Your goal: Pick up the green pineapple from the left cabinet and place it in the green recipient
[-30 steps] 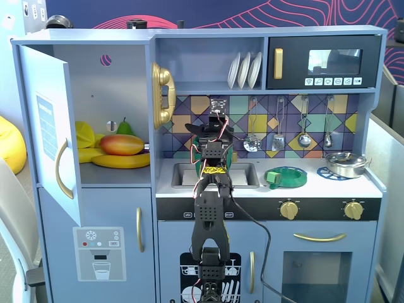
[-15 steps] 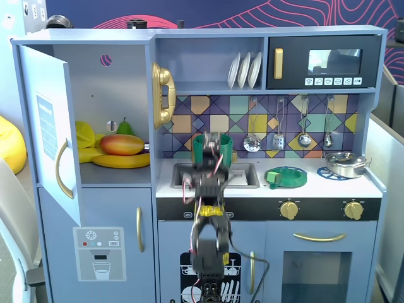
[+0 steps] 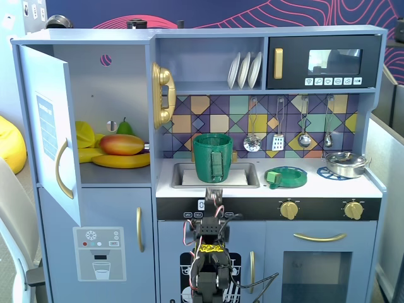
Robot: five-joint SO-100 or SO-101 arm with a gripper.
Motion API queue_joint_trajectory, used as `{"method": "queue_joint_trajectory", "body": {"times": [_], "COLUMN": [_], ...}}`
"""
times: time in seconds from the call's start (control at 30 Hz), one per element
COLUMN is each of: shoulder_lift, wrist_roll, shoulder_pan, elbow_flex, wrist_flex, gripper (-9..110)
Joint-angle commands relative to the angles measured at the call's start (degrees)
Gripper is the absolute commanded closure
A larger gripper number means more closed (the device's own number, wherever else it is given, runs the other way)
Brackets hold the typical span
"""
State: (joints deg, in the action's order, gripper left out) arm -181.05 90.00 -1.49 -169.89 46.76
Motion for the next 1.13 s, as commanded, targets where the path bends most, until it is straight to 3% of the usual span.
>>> {"method": "queue_joint_trajectory", "body": {"times": [0.0, 0.17, 0.4, 1.1], "shoulder_lift": [-1.05, -1.05, -1.05, -1.05], "wrist_roll": [-0.88, -2.99, -0.88, -3.34], "shoulder_pan": [-0.79, 0.62, 1.93, 0.97], "elbow_flex": [-1.76, -1.85, -1.85, -1.85], "wrist_flex": [10.28, 26.1, 40.96, 40.96], "gripper": [69, 81, 83, 83]}}
